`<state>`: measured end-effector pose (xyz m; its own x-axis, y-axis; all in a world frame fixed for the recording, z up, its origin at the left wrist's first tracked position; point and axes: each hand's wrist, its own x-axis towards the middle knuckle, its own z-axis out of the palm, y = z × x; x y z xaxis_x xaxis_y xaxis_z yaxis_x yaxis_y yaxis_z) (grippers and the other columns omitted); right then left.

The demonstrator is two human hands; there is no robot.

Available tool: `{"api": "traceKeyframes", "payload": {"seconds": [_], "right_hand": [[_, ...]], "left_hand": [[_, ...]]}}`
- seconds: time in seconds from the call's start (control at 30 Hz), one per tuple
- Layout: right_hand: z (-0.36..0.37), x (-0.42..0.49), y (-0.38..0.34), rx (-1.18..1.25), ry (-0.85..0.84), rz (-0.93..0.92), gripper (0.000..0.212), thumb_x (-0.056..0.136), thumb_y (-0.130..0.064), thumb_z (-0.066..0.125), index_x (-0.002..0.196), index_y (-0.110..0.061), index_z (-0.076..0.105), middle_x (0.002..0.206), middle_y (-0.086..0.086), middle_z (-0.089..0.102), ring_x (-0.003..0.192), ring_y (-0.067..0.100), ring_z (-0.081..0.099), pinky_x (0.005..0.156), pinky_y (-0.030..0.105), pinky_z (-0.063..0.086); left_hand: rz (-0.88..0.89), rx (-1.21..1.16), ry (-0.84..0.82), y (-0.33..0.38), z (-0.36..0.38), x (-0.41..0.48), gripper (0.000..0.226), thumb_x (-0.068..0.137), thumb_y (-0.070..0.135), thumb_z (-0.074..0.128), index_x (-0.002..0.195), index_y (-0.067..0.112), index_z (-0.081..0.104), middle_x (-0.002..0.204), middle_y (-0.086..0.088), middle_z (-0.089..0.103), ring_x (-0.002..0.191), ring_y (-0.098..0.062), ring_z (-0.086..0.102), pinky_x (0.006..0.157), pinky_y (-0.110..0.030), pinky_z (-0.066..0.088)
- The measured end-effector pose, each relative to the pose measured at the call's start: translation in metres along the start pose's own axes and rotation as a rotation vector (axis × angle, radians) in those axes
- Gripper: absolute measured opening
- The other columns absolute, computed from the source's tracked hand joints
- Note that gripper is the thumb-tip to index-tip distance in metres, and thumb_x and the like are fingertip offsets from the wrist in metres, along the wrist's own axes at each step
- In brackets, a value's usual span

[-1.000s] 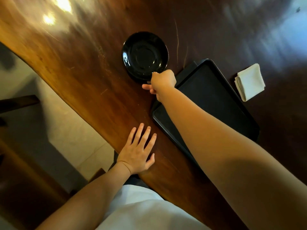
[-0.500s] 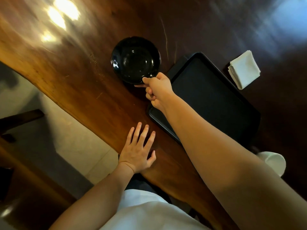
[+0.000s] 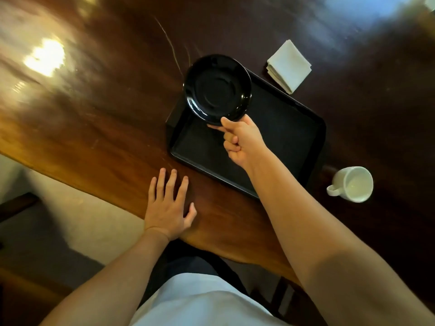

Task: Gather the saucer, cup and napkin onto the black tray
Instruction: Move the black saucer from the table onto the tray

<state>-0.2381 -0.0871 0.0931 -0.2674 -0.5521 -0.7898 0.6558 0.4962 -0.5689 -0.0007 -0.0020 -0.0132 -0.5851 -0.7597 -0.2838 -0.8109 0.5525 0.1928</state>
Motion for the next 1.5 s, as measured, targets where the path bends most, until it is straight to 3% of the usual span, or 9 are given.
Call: {"api": "traceKeyframes", "payload": {"seconds": [0.37,0.63,0.9,1.0,1.1,1.17,1.23,1.37,1.5], "right_hand": [[-0.044,0.010,-0.002,0.193,0.068,0.002,0.018,0.101,0.000,0.050,0.115,-0.011,0.054,0.136,0.027,0.061,0.035,0.002,0.039,0.029,0.014,0.027],[-0.036,0.031,0.001,0.196,0.074,0.056,0.031,0.103,-0.001,0.048,0.133,-0.008,0.048,0.129,0.029,0.064,0.033,0.002,0.037,0.029,0.013,0.027],[-0.030,0.050,0.003,0.180,0.074,0.106,0.033,0.104,-0.002,0.046,0.137,-0.009,0.046,0.122,0.030,0.067,0.032,0.002,0.037,0.028,0.013,0.027],[-0.031,0.056,0.004,0.172,0.068,0.115,0.027,0.104,-0.004,0.048,0.130,-0.010,0.049,0.121,0.028,0.068,0.033,0.002,0.037,0.028,0.014,0.028],[-0.033,0.057,0.005,0.133,0.085,0.116,0.006,0.104,-0.006,0.051,0.107,-0.011,0.049,0.116,0.025,0.070,0.034,0.002,0.037,0.029,0.014,0.027],[-0.036,0.057,0.006,0.097,0.119,0.128,0.011,0.104,-0.009,0.052,0.097,-0.011,0.043,0.112,0.023,0.071,0.034,0.002,0.036,0.029,0.014,0.026],[-0.039,0.057,0.006,0.085,0.126,0.137,0.007,0.105,-0.013,0.052,0.105,-0.009,0.045,0.112,0.021,0.070,0.035,0.002,0.036,0.029,0.014,0.026],[-0.046,0.052,0.005,0.063,0.127,0.178,0.030,0.106,-0.017,0.049,0.134,-0.007,0.047,0.128,0.017,0.067,0.038,0.003,0.036,0.031,0.013,0.026],[-0.059,0.039,0.005,0.073,0.149,0.195,0.032,0.105,-0.015,0.046,0.137,-0.007,0.050,0.130,0.013,0.068,0.036,0.003,0.036,0.032,0.013,0.027]], "left_hand": [[-0.002,0.028,0.022,0.000,0.004,0.000,0.075,0.085,0.053,0.052,0.148,0.011,0.049,0.158,-0.024,0.037,0.151,-0.046,0.024,0.123,-0.056,0.012],[0.012,0.016,0.067,-0.001,0.005,0.000,0.074,0.086,0.054,0.046,0.148,0.012,0.043,0.157,-0.025,0.036,0.149,-0.047,0.024,0.121,-0.058,0.015],[0.024,0.026,0.084,-0.003,0.008,0.001,0.074,0.086,0.054,0.048,0.147,0.012,0.044,0.155,-0.026,0.038,0.148,-0.047,0.026,0.123,-0.055,0.009],[0.023,0.026,0.080,-0.003,0.009,0.001,0.074,0.086,0.053,0.050,0.147,0.012,0.044,0.155,-0.026,0.038,0.147,-0.048,0.027,0.123,-0.056,0.011],[0.022,0.027,0.071,-0.002,0.009,0.001,0.073,0.086,0.054,0.048,0.147,0.013,0.043,0.155,-0.025,0.037,0.147,-0.048,0.027,0.122,-0.058,0.014],[0.017,0.031,0.063,-0.002,0.009,0.001,0.074,0.086,0.055,0.047,0.147,0.013,0.044,0.156,-0.025,0.037,0.147,-0.048,0.027,0.121,-0.058,0.014],[0.012,0.030,0.054,-0.001,0.007,0.002,0.074,0.086,0.055,0.046,0.146,0.013,0.044,0.156,-0.025,0.036,0.148,-0.048,0.026,0.121,-0.058,0.013],[-0.004,0.044,0.021,-0.001,0.006,0.002,0.074,0.085,0.055,0.046,0.145,0.013,0.046,0.156,-0.024,0.035,0.148,-0.047,0.025,0.122,-0.057,0.011],[-0.016,0.034,0.008,-0.001,0.004,0.002,0.073,0.084,0.056,0.046,0.145,0.015,0.046,0.157,-0.023,0.034,0.149,-0.046,0.024,0.121,-0.057,0.013]]}}
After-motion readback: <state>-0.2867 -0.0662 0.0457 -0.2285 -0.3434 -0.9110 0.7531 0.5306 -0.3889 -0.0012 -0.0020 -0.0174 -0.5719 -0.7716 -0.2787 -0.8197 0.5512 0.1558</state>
